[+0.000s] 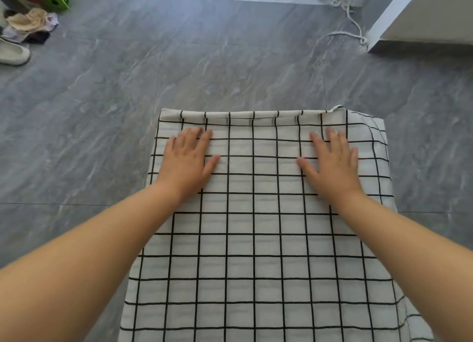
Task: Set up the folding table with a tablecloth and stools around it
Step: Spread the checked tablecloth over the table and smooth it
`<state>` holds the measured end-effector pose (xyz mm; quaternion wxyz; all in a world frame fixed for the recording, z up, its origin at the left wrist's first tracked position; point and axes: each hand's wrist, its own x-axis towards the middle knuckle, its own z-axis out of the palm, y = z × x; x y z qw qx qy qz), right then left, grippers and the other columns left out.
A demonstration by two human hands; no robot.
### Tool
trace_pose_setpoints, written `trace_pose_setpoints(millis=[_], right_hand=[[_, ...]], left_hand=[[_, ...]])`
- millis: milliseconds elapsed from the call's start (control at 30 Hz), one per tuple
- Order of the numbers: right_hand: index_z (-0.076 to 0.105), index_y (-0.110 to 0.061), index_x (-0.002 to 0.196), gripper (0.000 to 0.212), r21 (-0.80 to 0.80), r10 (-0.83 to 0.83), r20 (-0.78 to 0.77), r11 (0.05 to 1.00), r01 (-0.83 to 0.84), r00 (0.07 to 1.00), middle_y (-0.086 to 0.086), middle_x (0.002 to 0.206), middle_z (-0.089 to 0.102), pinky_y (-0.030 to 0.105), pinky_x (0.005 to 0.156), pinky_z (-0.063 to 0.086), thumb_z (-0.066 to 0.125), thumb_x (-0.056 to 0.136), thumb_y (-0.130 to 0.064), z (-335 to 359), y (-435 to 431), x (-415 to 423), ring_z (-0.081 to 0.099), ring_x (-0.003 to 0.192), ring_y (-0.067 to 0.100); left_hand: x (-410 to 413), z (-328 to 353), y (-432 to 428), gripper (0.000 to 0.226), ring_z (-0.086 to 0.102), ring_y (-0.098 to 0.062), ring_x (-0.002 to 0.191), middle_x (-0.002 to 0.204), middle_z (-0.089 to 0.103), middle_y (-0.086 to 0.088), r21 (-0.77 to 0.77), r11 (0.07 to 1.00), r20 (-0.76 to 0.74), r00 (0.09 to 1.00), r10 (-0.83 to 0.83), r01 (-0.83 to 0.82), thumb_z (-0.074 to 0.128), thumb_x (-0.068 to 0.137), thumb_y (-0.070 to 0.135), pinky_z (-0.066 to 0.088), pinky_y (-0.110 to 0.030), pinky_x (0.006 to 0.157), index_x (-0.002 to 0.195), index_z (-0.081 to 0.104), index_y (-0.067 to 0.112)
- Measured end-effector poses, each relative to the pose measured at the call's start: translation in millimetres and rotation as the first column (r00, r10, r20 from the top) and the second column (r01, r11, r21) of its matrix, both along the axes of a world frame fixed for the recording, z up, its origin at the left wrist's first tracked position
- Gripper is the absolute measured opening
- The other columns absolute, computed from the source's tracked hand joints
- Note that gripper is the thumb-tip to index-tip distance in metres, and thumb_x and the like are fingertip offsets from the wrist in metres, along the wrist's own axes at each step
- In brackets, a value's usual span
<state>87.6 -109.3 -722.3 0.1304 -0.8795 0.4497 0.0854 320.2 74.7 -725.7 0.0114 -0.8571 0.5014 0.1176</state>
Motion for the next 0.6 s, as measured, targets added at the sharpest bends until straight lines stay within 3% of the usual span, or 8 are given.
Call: trace_pose_setpoints(millis=[267,433,600], right_hand=[[0.010,-0.029,0.153,0.075,-0.003,-0.052,-0.093,0.999,0.052,0.994,0.004,0.162,-0.007,0.058,0.115,0.000,0.030,0.091,-0.064,5,-51,-3,-0.014,0.148,0.025],[0.006,-0.030,0.154,0.080,0.111,-0.042,-0.215,0.992,0.067,0.976,0.005,0.162,-0.002,0.055,0.116,-0.004,0.013,0.086,-0.072,-1,-60,-10,-0.009,0.149,0.022],[0.015,-0.028,0.153,0.080,0.068,-0.049,-0.167,0.996,0.061,0.985,0.006,0.162,0.007,0.057,0.115,-0.003,0.012,0.086,-0.072,-7,-58,-11,-0.002,0.149,0.024]], left_hand=[[22,-9,-29,0.070,0.011,-0.023,0.145,0.158,0.016,-0.004,0.027,0.992,-0.015,0.992,0.123,-0.123,0.024,0.092,0.062,0.013,-0.051,0.114,0.150,0.018,0.024],[34,-9,-26,0.075,0.026,-0.023,0.140,0.152,0.031,-0.003,0.032,0.993,0.026,0.993,0.114,-0.114,0.024,0.085,0.071,0.021,-0.044,0.108,0.145,0.033,0.026],[52,-10,-16,0.066,0.039,-0.025,0.131,0.143,0.045,-0.003,-0.099,0.992,-0.034,0.996,0.077,-0.080,0.021,0.090,0.059,0.024,-0.043,0.105,0.136,0.046,0.019]])
